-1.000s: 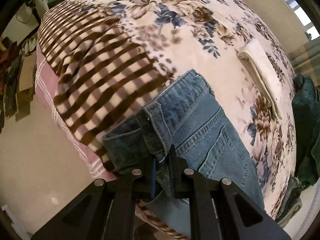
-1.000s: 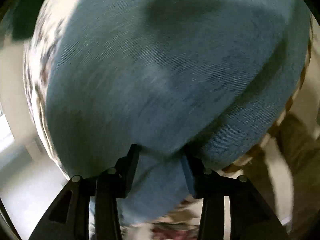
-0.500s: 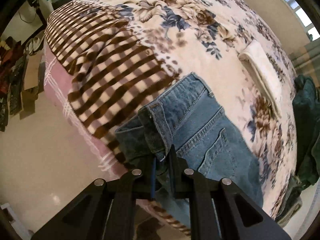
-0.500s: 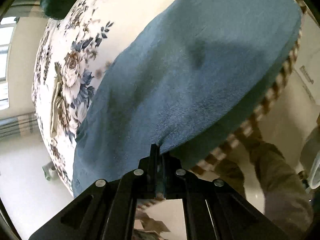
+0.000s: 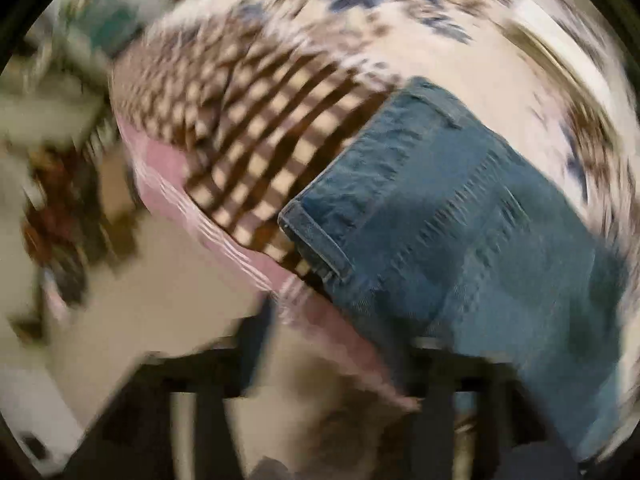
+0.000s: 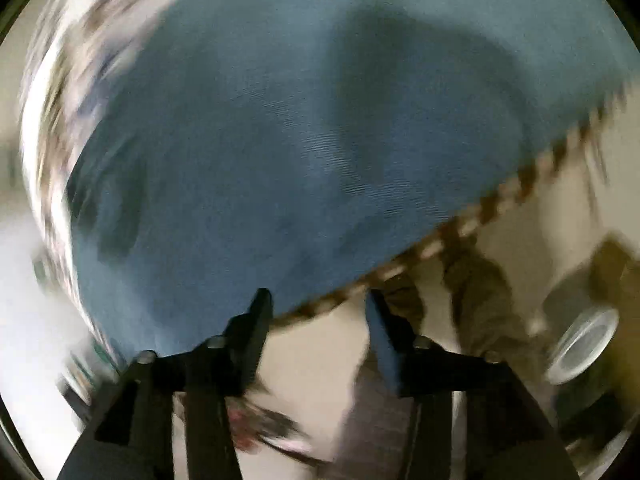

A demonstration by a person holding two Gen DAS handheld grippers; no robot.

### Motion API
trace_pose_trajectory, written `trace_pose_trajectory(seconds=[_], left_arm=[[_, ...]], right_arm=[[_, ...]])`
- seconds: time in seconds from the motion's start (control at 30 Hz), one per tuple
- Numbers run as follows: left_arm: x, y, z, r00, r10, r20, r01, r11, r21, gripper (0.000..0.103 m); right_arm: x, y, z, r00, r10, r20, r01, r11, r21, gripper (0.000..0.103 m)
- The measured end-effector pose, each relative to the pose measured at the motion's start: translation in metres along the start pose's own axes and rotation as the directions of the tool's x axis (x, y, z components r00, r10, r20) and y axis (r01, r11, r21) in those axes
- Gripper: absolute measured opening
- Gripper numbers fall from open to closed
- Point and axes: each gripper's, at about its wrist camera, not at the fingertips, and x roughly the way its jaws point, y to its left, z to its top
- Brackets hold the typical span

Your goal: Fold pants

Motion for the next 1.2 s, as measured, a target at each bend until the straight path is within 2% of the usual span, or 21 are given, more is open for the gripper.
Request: trace_pose_trajectory(seconds=[0.03,0.07,0.17,0.27,0.37,0.43,0.5,0.6,0.67,0.73,0.77,0.87,0.97,1.0,1.07,1.13,1.17,1.2], left_arm=[[-0.011,-0.012,-0.002,0.999,0.029,0.039,-0.031,0.998,0.053,0.089],[-0.021,-0.026,-0.003,0.996,0.038,0.080,-0.046,0.994,0.101,0.091],[-0.030,-0.068,0.007,0.986,0.008,0.167,-0.041,0.980,0.195,0.094],[-0.010,-0.107,0.034,0.985,-0.096,0.142,0.059,0.968,0.243,0.094],[0.020,-0.146,0.058,0.989,-0.131,0.072,0.105,0.950,0.296,0.094],[0.043,-0.164,0.069,0.993,-0.114,0.033,0.097,0.940,0.326,0.094],[0.064,-0.171,0.077,0.994,-0.105,-0.008,0.102,0.936,0.336,0.097],[0.065,-0.168,0.080,0.991,-0.133,-0.022,0.132,0.936,0.327,0.098],[0.059,-0.164,0.078,0.989,-0.145,-0.020,0.144,0.933,0.329,0.098],[0.056,-0.160,0.077,0.989,-0.146,-0.029,0.147,0.934,0.327,0.098],[0.055,-0.157,0.076,0.988,-0.149,-0.037,0.153,0.935,0.319,0.098],[0.052,-0.150,0.070,0.989,-0.145,-0.034,0.148,0.937,0.317,0.098],[0.056,-0.147,0.064,0.991,-0.133,-0.027,0.134,0.934,0.332,0.098],[0.056,-0.146,0.063,0.991,-0.129,-0.025,0.129,0.933,0.334,0.098],[0.058,-0.144,0.062,0.991,-0.132,-0.026,0.133,0.932,0.337,0.098],[0.065,-0.139,0.063,0.989,-0.148,-0.027,0.148,0.926,0.346,0.098],[0.066,-0.138,0.062,0.988,-0.154,-0.028,0.153,0.923,0.354,0.098],[0.069,-0.137,0.064,0.989,-0.144,-0.027,0.144,0.922,0.360,0.098]], right_arm=[[-0.005,0.022,0.003,1.000,0.008,-0.004,-0.008,0.997,-0.078,0.054],[-0.010,0.047,0.008,1.000,0.013,-0.014,-0.015,0.986,-0.165,0.054],[-0.018,0.121,0.037,0.999,0.027,0.020,-0.017,0.925,-0.380,0.054],[-0.004,0.195,0.083,0.998,0.006,0.065,0.033,0.814,-0.580,0.054],[0.021,0.231,0.129,0.996,-0.073,0.053,0.090,0.743,-0.664,0.054],[0.037,0.240,0.149,0.990,-0.138,0.001,0.099,0.709,-0.699,0.054],[0.045,0.230,0.150,0.981,-0.184,-0.058,0.085,0.682,-0.727,0.053],[0.043,0.212,0.135,0.972,-0.184,-0.146,0.006,0.641,-0.767,0.053],[0.045,0.204,0.126,0.955,-0.196,-0.222,-0.054,0.622,-0.781,0.053],[0.049,0.204,0.123,0.948,-0.227,-0.224,-0.053,0.580,-0.813,0.054],[0.052,0.206,0.127,0.949,-0.231,-0.214,-0.046,0.572,-0.819,0.054],[0.059,0.216,0.155,0.963,-0.128,-0.238,-0.106,0.633,-0.767,0.054],[0.077,0.229,0.166,0.935,-0.020,-0.354,-0.253,0.662,-0.705,0.052],[0.082,0.234,0.163,0.931,-0.033,-0.364,-0.258,0.648,-0.717,0.045],[0.079,0.233,0.161,0.946,-0.081,-0.315,-0.197,0.628,-0.753,0.020],[0.055,0.209,0.187,0.943,0.070,-0.324,-0.268,0.736,-0.622,0.011],[0.043,0.196,0.197,0.946,0.124,-0.299,-0.280,0.776,-0.564,0.010],[0.029,0.182,0.207,0.958,0.151,-0.243,-0.261,0.808,-0.528,0.001]])
